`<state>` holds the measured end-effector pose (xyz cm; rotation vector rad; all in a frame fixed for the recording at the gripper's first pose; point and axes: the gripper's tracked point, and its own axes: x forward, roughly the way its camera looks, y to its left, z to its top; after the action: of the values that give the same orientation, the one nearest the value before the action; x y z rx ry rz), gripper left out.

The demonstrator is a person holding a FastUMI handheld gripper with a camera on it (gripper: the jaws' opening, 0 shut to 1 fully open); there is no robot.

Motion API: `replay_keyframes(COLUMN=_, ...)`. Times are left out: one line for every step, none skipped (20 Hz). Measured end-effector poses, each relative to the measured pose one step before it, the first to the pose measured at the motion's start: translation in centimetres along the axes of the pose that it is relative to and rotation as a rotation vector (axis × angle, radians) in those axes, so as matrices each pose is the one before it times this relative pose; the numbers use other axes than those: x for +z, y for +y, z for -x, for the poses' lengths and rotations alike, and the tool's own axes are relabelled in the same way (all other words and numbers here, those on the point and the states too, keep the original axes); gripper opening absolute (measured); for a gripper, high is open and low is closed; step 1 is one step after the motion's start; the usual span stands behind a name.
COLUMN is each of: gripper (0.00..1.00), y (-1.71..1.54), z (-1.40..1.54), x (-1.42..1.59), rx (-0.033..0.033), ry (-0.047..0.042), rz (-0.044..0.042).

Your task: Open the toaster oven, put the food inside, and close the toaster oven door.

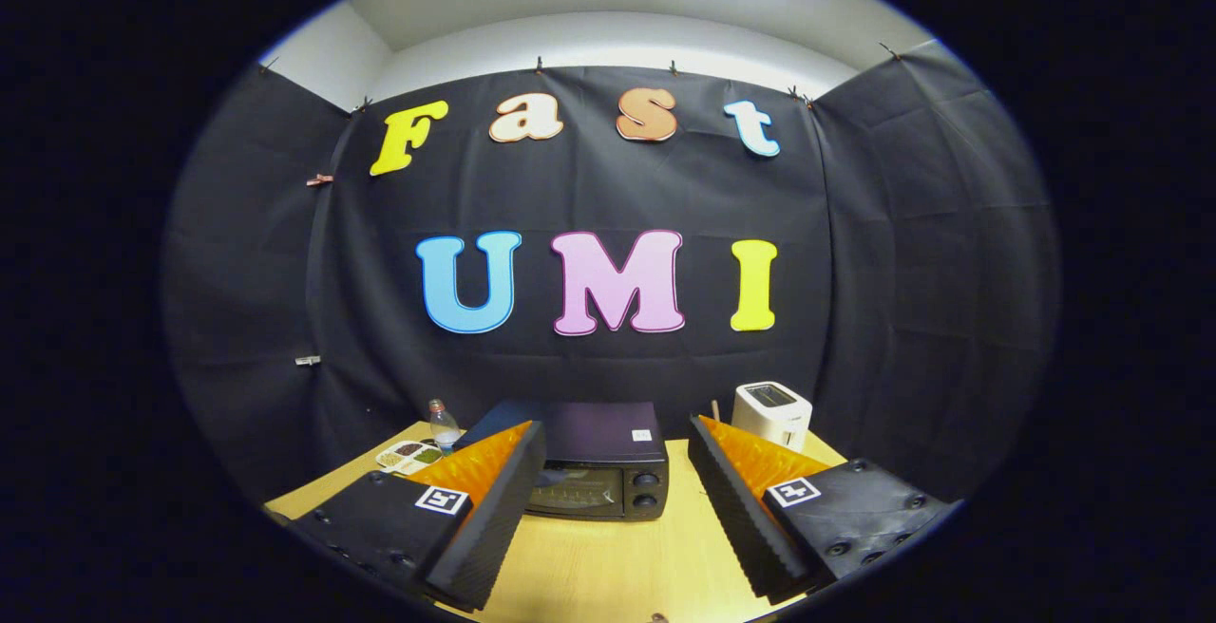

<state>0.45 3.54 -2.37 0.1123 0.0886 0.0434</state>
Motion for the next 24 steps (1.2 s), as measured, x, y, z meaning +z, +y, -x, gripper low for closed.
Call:
replay_keyframes(gripper=0.98, y=-0.398, z=0.301, x=0.217, rx=0.00004, ry=-0.00343, rz=-0.00467)
replay_keyframes(gripper=0.98, y=-0.411, z=0.274, x=0.097, rx=-0.00442, ry=-0.00130, rz=-0.00318)
replay_keyframes(gripper=0.98, y=-0.432, z=0.154, x=0.147, rx=-0.00888, ry=-0.00249, rz=0.00613)
replay_keyframes(gripper=0.98, y=-0.323, z=0.143, x=0.204, rx=0.00024, ry=-0.00085, rz=0.00449)
replay_keyframes(gripper=0.98, y=0.009, z=0.128, x=0.062, rx=0.00438, ry=-0.00268, rz=0.00091)
replay_keyframes(gripper=0.98, y=0.055, z=-0.007, x=0.080, rx=0.00594, ry=-0.00232, rz=-0.00304)
replay_keyframes(gripper=0.98, y=-0.161, z=0.120, x=-0.018, rx=0.00486, ry=0.00180, rz=-0.00455)
replay_keyframes(gripper=0.98, y=0.020, z=0.092, x=-0.149, rx=0.00726, ry=0.00580, rz=-0.00403)
replay_keyframes(gripper=0.98, y=-0.054, z=0.018, x=0.051, rx=0.00268, ry=0.00112, rz=0.00009)
replay_keyframes(gripper=0.98, y=-0.238, z=0.106, x=0.052, rx=-0.00071, ry=0.00097, rz=0.00116)
replay_keyframes(gripper=0.98, y=-0.087, z=-0.070, x=0.013, rx=0.00121, ry=0.00243, rz=-0.00305)
replay_keyframes(gripper=0.98, y=0.089, z=-0.022, x=-0.048, rx=0.00013, ry=0.00091, rz=-0.00785)
replay_keyframes(gripper=0.98, y=0.145, z=-0.104, x=-0.091, rx=0.00345, ry=0.00432, rz=-0.01086)
replay_keyframes(gripper=0.98, y=0.224, z=-0.043, x=-0.119, rx=0.00391, ry=0.00516, rz=-0.00950)
replay_keyframes(gripper=0.98, y=0.105, z=-0.144, x=-0.162, rx=-0.00046, ry=0.00474, rz=-0.00533)
replay_keyframes(gripper=0.98, y=0.182, z=-0.073, x=-0.063, rx=0.00430, ry=0.00190, rz=0.00193)
replay_keyframes(gripper=0.98, y=0.176, z=-0.256, x=0.009, rx=0.00086, ry=0.00042, rz=0.00527)
replay_keyframes(gripper=0.98, y=0.297, z=-0.133, x=-0.105, rx=0.00626, ry=0.00380, rz=0.00308)
replay_keyframes(gripper=0.98, y=0.417, z=-0.144, x=-0.185, rx=0.00634, ry=0.00388, rz=0.00309)
replay_keyframes(gripper=0.98, y=0.318, z=-0.152, x=-0.019, rx=0.00535, ry=0.00166, rz=0.00454)
replay_keyframes(gripper=0.98, y=0.236, z=-0.208, x=-0.087, rx=0.00454, ry=0.00268, rz=0.00520)
replay_keyframes(gripper=0.98, y=0.189, z=-0.128, x=-0.199, rx=0.00381, ry=0.00586, rz=0.00401)
replay_keyframes(gripper=0.98, y=0.047, z=-0.126, x=-0.124, rx=0.00068, ry=0.00452, rz=0.00041)
replay_keyframes(gripper=0.98, y=0.078, z=-0.070, x=0.001, rx=0.00082, ry=0.00214, rz=-0.00091)
